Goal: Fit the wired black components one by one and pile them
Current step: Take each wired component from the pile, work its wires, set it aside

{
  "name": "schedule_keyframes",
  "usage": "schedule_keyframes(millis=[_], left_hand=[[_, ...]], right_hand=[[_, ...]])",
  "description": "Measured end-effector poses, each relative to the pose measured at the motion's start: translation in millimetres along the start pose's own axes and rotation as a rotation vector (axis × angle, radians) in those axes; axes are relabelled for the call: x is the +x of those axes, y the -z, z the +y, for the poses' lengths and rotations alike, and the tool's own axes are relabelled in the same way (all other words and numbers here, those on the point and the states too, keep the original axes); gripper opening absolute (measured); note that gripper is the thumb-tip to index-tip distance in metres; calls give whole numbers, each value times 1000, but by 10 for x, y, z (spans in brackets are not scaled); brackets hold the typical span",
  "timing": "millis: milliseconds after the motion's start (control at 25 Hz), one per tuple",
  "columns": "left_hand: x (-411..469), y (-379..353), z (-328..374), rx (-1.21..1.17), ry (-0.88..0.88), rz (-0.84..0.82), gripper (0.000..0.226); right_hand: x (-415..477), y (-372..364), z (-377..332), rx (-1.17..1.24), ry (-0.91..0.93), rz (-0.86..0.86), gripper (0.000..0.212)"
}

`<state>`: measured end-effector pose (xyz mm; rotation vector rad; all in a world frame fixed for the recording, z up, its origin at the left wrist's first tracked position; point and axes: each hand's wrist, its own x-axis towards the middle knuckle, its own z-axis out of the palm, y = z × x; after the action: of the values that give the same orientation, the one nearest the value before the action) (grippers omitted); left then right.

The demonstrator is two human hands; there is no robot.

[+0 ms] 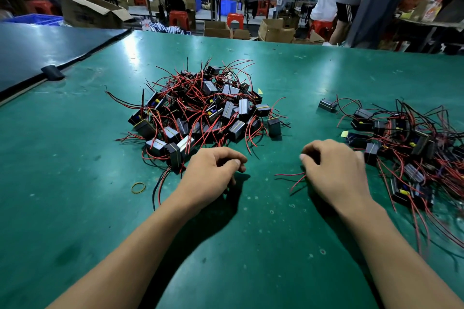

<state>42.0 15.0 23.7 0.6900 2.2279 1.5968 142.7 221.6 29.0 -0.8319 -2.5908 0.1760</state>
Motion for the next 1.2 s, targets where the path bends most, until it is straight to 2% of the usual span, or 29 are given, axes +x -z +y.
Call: schedule_keyframes(millis=[120, 160, 240, 320, 360, 600, 840, 960, 1080, 1200], left_hand=[[1, -7, 5, 3, 1, 14, 20], [0, -13, 9, 1, 4, 18, 20], [-5, -12, 18, 7, 5, 28, 19], [-6, 1, 21, 26, 2, 27, 19], [-5, 6, 18, 26, 3, 24, 19], [-13, 21, 13, 42, 3, 13, 18], [-14, 11, -20, 72, -17, 25, 19], [-2, 8, -22, 69, -24, 44, 18], [5, 18, -21, 45, -19, 61, 19], [1, 40, -10, 7, -13, 78, 19]], right_hand=[[-31, 18, -51, 153, 93, 177, 10], [-71, -10, -130, 271, 158, 162, 8], [-186, -136, -320, 444, 225, 10, 13], [-274, -306, -399, 419, 224, -116, 21], [-269, -363, -372, 389, 206, -120, 24], [56, -337, 121, 261, -125, -25, 49], [225, -282, 361, 239, -263, 32, 43], [154, -298, 157, 40, -170, 165, 36], [157, -375, -172, 225, -54, 154, 34], [388, -457, -433, 312, -27, 96, 57]])
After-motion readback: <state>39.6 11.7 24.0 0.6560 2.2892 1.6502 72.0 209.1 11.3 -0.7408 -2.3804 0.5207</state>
